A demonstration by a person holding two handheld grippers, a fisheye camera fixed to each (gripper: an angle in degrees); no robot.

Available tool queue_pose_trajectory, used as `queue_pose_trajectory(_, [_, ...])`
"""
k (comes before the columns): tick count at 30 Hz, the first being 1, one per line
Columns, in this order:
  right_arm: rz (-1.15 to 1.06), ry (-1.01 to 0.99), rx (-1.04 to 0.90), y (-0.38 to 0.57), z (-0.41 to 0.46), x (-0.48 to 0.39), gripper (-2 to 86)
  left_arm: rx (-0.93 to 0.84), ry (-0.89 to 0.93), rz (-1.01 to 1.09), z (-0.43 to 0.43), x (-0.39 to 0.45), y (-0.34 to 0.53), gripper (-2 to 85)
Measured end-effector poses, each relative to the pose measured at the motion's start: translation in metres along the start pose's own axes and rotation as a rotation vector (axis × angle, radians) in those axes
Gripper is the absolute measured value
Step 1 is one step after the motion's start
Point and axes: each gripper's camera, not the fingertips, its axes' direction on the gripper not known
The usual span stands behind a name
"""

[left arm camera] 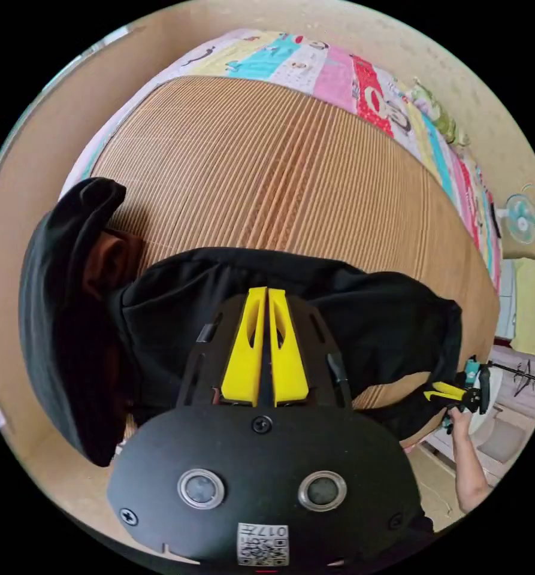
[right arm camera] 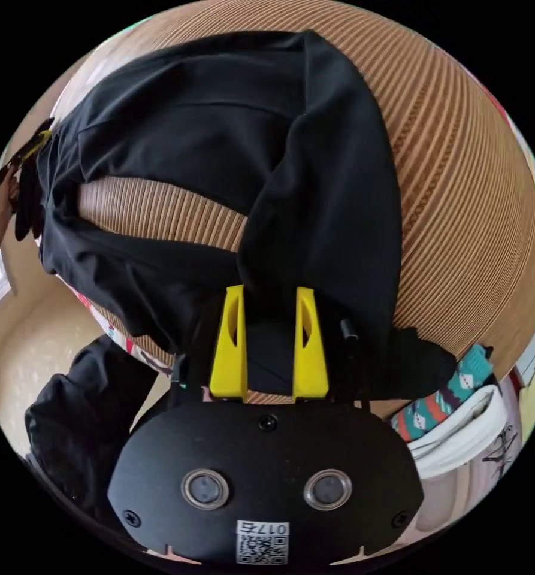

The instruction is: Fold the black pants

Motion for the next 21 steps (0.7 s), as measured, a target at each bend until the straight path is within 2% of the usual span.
queue_pose_trajectory(1, [-0.015, -0.017, -0.045, -0.006, -0.005, 0.002, 7.5, 0.042, 0.082, 0.002, -0.007, -0.003, 0.020, -0.9])
queue_pose_trajectory(3, [-0.027, -0.143, -0.105, -0.008, -0.014, 0.017, 5.0, 0.014, 0.119, -0.005, -0.007, -0.004, 0.053, -0.9])
queue_pose_trajectory(5, [-0.024, -0.552, -0.046, 0.004, -0.040, 0.056, 4.1, -0.031, 0.158, -0.003, -0.003, -0.005, 0.090, -0.9])
queue_pose_trajectory(6, [-0.044, -0.676, 0.007, 0.010, -0.050, 0.067, 4.1, -0.045, 0.193, 0.003, -0.004, -0.007, 0.117, -0.9])
queue_pose_trajectory(7, [-0.081, -0.900, 0.135, 0.024, -0.072, 0.095, 3.9, -0.050, 0.214, -0.009, -0.007, -0.011, 0.142, -0.9])
queue_pose_trajectory(8, [-0.064, -1.039, 0.255, 0.038, -0.093, 0.129, 4.0, -0.051, 0.220, -0.022, -0.009, -0.014, 0.154, -0.9])
queue_pose_trajectory(10, [0.036, -1.110, 0.430, 0.061, -0.120, 0.186, 4.4, -0.065, 0.230, -0.095, -0.014, -0.031, 0.198, -0.8])
queue_pose_trajectory(12, [0.170, -1.084, 0.620, 0.090, -0.139, 0.245, 5.4, -0.094, 0.206, -0.161, -0.012, -0.047, 0.224, -0.7])
queue_pose_trajectory(14, [0.448, -0.963, 0.788, 0.143, -0.141, 0.302, 6.8, -0.108, 0.180, -0.280, -0.009, -0.068, 0.251, -0.3])
queue_pose_trajectory(16, [0.679, -0.921, 0.847, 0.183, -0.122, 0.316, 7.4, -0.082, 0.233, -0.437, -0.007, -0.093, 0.280, 1.7])
queue_pose_trajectory(18, [0.748, -0.950, 0.866, 0.207, -0.093, 0.312, 8.2, -0.045, 0.274, -0.563, -0.008, -0.110, 0.297, 4.5])
queue_pose_trajectory(21, [0.817, -0.975, 0.710, 0.225, -0.027, 0.288, 11.7, 0.018, 0.366, -0.779, -0.004, -0.130, 0.319, 8.0])
